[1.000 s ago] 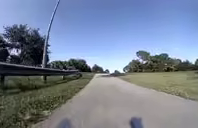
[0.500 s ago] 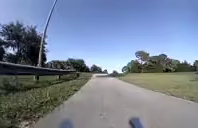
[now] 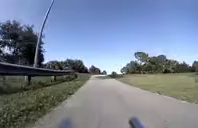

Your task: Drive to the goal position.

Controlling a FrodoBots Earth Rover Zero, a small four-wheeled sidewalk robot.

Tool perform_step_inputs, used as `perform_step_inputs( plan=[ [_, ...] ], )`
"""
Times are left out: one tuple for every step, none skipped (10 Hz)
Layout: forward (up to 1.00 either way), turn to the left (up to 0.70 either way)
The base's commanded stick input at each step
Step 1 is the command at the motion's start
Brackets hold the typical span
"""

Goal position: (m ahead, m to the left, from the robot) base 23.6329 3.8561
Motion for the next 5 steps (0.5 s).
perform_step_inputs(
  plan=[
    [0.85, 0.0],
    [0.85, 0.0],
    [0.85, 0.0],
    [0.85, 0.0],
    [0.85, 0.0]
  ],
)
